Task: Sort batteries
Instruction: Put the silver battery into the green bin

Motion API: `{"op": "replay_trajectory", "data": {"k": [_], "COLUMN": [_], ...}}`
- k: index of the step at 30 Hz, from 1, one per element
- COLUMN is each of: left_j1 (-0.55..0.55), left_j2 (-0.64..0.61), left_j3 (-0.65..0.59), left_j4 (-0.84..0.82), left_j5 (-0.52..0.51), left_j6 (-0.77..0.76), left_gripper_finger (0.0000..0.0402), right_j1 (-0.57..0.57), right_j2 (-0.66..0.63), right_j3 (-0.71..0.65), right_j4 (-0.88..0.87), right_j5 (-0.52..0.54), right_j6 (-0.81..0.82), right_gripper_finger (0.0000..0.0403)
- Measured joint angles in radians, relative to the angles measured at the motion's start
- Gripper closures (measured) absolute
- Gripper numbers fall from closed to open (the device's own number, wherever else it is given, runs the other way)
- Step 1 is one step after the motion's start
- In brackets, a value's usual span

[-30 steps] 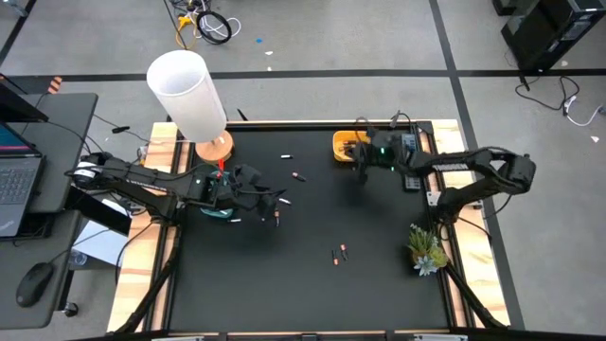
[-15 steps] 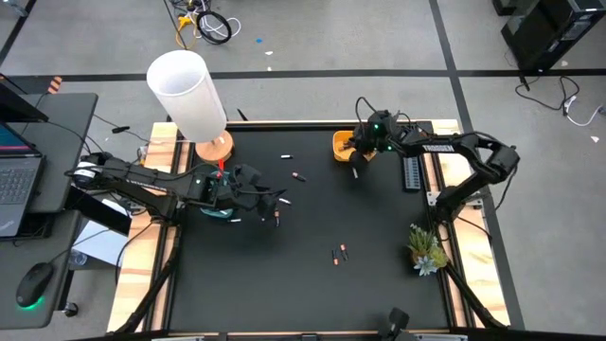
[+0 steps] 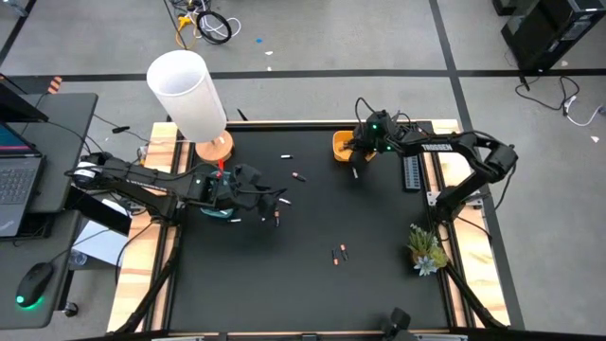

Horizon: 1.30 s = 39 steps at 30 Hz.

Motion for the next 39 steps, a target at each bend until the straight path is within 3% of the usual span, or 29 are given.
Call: {"op": "replay_trajectory", "data": {"k": [10, 20, 30, 39], "left_j1": [0.000, 0.000, -0.001, -0.016], "left_j2": [0.000, 0.000, 0.000, 0.000], "left_j3": [0.000, 0.000, 0.000, 0.000], "left_j4": [-0.001, 0.000, 0.069, 0.114], "left_j5": [0.000, 0.000, 0.002, 0.018], "left_j6": [0.000, -0.001, -0.157, -0.159], "left_gripper_finger": [0.0312, 0.0311, 0.0311, 0.0312], "right_j1": [0.009, 0.150, 0.301, 0.377], "right_j2": [-0.183, -0.387, -0.448, -0.402], "right_j3": [0.000, 0.000, -0.018, -0.018], "right_j4": [-0.096, -0.350, -0.487, -0.564], "right_j5": [0.004, -0.008, -0.002, 0.182], "right_j6": [0.046, 0.336, 0.637, 0.806], "right_gripper_finger": [0.0257, 0.0268, 0.0277, 0.0277]}}
